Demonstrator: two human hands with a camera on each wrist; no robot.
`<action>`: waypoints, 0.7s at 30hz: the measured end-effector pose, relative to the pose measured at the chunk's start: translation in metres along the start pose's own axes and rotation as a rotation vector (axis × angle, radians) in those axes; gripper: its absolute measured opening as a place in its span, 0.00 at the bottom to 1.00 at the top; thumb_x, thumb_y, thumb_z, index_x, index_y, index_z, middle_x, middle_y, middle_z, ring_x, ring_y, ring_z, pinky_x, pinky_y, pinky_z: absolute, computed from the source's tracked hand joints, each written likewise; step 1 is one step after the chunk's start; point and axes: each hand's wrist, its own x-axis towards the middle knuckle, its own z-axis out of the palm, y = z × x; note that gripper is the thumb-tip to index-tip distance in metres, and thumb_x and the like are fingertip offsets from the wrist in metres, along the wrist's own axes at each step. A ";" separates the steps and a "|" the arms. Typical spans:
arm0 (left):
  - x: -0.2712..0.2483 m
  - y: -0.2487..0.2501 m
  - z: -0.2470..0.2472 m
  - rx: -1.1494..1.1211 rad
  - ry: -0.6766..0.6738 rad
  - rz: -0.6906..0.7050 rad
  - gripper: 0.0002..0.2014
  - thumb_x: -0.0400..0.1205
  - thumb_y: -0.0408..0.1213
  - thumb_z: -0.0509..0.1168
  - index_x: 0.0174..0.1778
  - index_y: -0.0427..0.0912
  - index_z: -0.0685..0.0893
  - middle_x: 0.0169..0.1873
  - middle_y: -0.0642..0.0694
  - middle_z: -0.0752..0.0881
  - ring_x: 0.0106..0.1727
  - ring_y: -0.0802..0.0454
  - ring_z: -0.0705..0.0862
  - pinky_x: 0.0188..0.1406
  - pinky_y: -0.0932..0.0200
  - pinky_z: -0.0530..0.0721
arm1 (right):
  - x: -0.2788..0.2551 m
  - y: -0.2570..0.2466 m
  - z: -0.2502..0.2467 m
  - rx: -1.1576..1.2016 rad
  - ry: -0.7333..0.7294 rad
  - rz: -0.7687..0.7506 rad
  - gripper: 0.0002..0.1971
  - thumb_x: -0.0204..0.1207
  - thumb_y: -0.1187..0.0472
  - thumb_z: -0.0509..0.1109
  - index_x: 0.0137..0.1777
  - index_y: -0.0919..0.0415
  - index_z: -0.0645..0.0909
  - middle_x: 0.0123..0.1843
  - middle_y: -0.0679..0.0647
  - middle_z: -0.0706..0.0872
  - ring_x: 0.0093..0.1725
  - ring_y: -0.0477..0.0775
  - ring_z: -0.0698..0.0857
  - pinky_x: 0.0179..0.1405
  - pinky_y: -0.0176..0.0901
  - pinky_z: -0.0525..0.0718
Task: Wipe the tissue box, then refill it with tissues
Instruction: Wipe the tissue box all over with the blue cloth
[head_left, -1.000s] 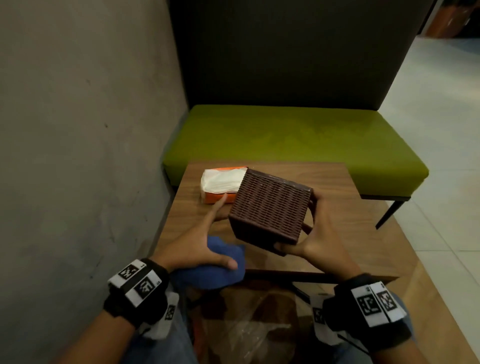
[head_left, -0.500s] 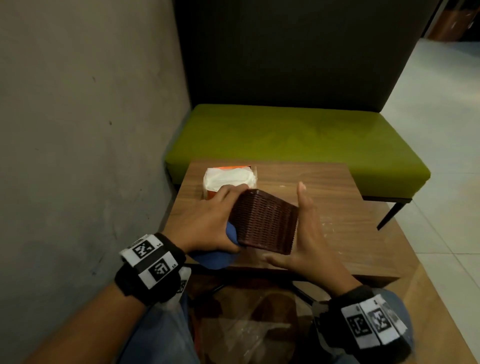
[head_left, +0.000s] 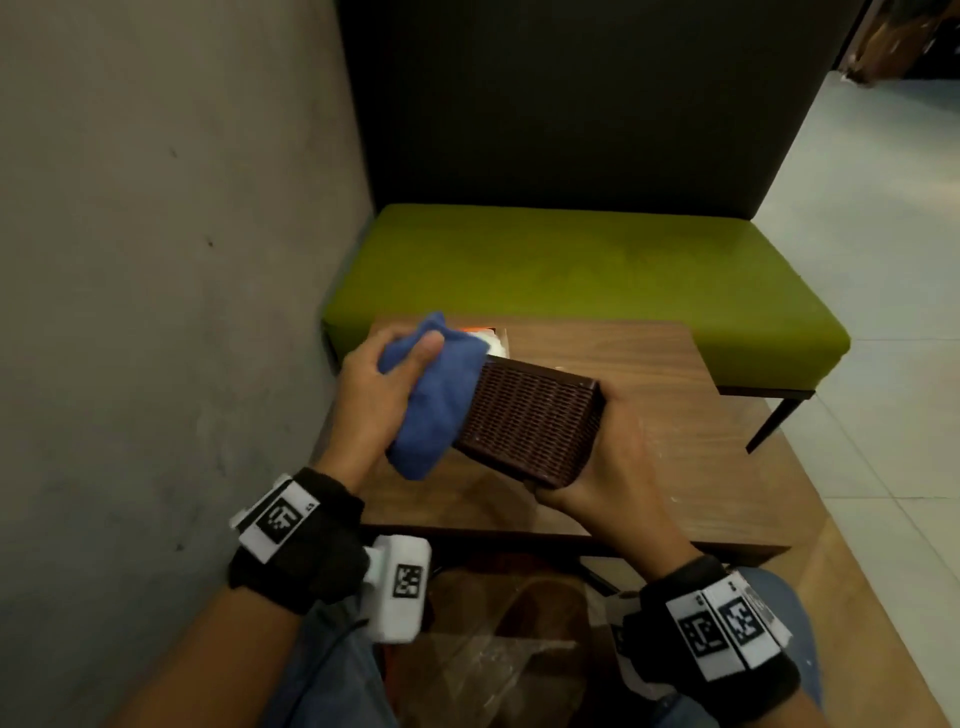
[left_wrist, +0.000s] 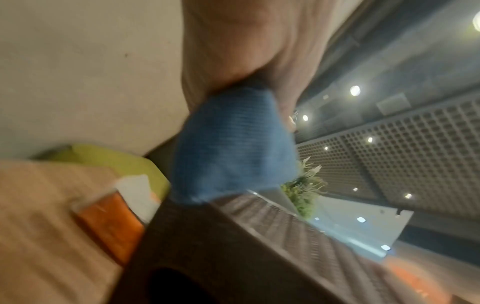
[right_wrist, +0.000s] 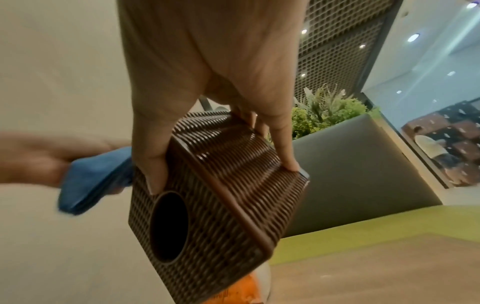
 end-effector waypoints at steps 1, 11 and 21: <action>0.000 0.005 0.006 0.016 0.078 0.008 0.07 0.76 0.50 0.69 0.47 0.54 0.84 0.44 0.54 0.89 0.48 0.61 0.86 0.51 0.59 0.84 | 0.000 0.000 0.004 0.002 -0.012 -0.015 0.51 0.50 0.52 0.87 0.72 0.54 0.62 0.62 0.50 0.75 0.61 0.52 0.78 0.55 0.44 0.81; -0.038 0.018 0.051 0.549 -0.184 0.551 0.19 0.74 0.36 0.66 0.62 0.48 0.84 0.59 0.47 0.83 0.56 0.44 0.81 0.57 0.49 0.78 | 0.001 -0.003 0.014 0.067 -0.046 -0.029 0.44 0.55 0.47 0.83 0.71 0.62 0.70 0.62 0.50 0.79 0.61 0.47 0.80 0.57 0.41 0.81; -0.031 0.008 0.040 0.494 -0.073 0.415 0.16 0.74 0.36 0.68 0.59 0.47 0.85 0.51 0.45 0.80 0.53 0.46 0.81 0.52 0.48 0.80 | -0.004 -0.011 0.014 0.129 -0.012 -0.039 0.45 0.52 0.51 0.83 0.70 0.61 0.67 0.61 0.52 0.76 0.60 0.49 0.79 0.55 0.33 0.78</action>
